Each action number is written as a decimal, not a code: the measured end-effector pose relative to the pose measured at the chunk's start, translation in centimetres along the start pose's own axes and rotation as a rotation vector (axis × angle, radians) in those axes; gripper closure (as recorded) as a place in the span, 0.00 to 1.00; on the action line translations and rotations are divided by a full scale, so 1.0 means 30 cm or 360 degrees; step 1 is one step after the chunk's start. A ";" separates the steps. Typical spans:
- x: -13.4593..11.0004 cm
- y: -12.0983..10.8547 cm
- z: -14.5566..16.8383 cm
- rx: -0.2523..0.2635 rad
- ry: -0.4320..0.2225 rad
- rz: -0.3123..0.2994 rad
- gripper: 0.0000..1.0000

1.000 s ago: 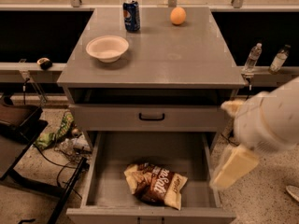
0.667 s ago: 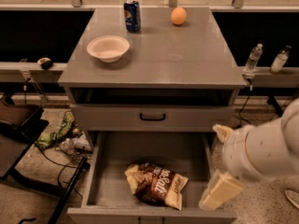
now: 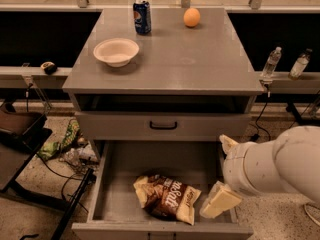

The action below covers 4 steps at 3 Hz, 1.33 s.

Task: Pick brown chip bag from middle drawer and place on counter

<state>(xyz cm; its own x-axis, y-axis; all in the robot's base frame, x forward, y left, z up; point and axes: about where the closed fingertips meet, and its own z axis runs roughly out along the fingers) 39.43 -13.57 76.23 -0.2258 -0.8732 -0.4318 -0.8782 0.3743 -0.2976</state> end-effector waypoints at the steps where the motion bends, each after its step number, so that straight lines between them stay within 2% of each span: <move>1: 0.017 0.040 0.195 -0.0093 0.0014 0.0037 0.00; 3: 0.050 0.119 0.611 -0.0243 0.0029 0.0072 0.00; 4: 0.082 0.116 0.782 -0.0289 0.0001 0.0129 0.00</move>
Offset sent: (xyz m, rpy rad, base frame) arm 0.0507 0.0704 -0.1944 0.0463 0.1698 0.0147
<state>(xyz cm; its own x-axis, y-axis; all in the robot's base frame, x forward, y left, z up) 45.71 -7.10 54.15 -0.2993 -0.8427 -0.4474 -0.9188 0.3811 -0.1032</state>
